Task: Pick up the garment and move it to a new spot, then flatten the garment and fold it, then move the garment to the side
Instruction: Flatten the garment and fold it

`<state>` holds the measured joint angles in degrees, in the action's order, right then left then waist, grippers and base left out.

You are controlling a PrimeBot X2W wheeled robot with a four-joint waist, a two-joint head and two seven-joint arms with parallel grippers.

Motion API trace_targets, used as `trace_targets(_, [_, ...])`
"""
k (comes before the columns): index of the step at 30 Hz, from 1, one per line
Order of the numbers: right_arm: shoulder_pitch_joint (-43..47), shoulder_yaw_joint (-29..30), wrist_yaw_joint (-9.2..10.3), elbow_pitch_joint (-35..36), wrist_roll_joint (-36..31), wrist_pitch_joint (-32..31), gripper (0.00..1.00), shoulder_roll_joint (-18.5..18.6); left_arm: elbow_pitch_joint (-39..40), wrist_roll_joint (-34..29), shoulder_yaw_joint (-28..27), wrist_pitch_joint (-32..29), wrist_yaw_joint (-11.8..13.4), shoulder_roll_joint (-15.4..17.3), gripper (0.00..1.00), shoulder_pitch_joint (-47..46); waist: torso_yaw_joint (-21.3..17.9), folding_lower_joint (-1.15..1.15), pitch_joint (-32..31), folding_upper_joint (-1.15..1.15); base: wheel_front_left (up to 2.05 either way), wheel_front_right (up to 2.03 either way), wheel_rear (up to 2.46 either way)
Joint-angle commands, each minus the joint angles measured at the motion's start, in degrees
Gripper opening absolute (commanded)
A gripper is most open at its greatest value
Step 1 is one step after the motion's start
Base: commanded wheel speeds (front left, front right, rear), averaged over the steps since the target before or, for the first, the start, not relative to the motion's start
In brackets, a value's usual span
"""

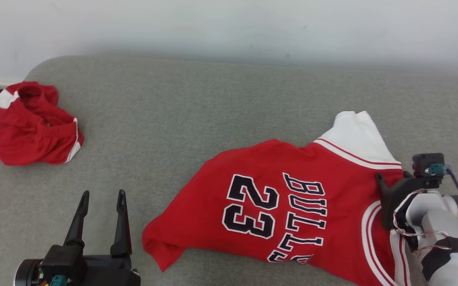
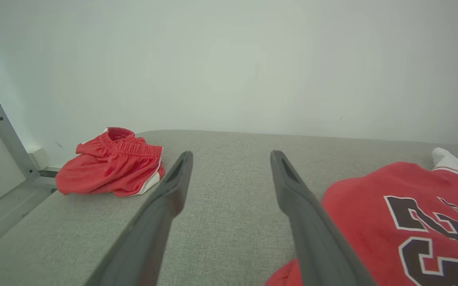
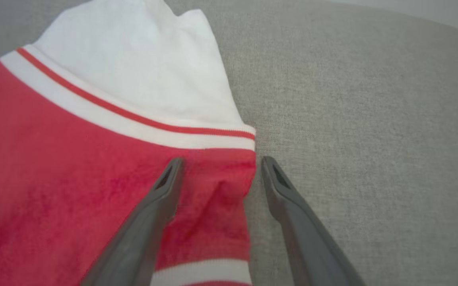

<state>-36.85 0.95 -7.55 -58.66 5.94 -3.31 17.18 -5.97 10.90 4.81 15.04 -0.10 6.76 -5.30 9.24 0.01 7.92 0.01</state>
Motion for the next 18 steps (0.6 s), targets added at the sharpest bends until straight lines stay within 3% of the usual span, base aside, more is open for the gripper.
trace_targets(1, [-0.9, -0.6, 0.13, -1.0, 0.2, 0.2, 1.0, -0.3, -0.2, -0.3, -0.3, 0.2, -0.4, -0.3, 1.0, -0.7, 1.2, -0.01, 1.1, -0.01, 0.0, 0.0, 0.0])
trace_targets(2, [-1.3, -1.1, 0.13, -2.0, 0.5, 0.3, 0.33, -0.4, -0.3, -0.3, -0.5, 0.2, -0.5, -0.5, 1.0, -0.7, 1.2, -0.01, 1.1, -0.01, 0.0, 0.0, 0.0])
trace_targets(3, [-1.6, -1.5, 0.13, -2.7, 0.9, 1.0, 0.0, -0.6, -0.5, -0.2, -0.7, 0.2, -0.7, -0.6, 1.0, -0.6, 1.1, -0.01, 1.2, -0.01, 0.0, 0.0, 0.0])
trace_targets(10, [-7.6, -4.8, 0.13, -3.5, 3.3, 6.4, 0.0, 1.4, -2.3, -1.5, -1.6, 0.2, -1.9, -0.8, 1.0, -0.7, 0.6, -0.01, 1.0, -0.01, 0.0, 0.0, 0.0])
trace_targets(18, [-19.2, -7.4, 0.13, -4.1, 4.7, 8.6, 0.0, 5.2, -3.2, -2.2, -1.0, 0.2, -3.0, -1.6, 1.0, -2.5, 3.3, -0.01, 1.7, -0.01, 0.0, 0.0, 0.0])
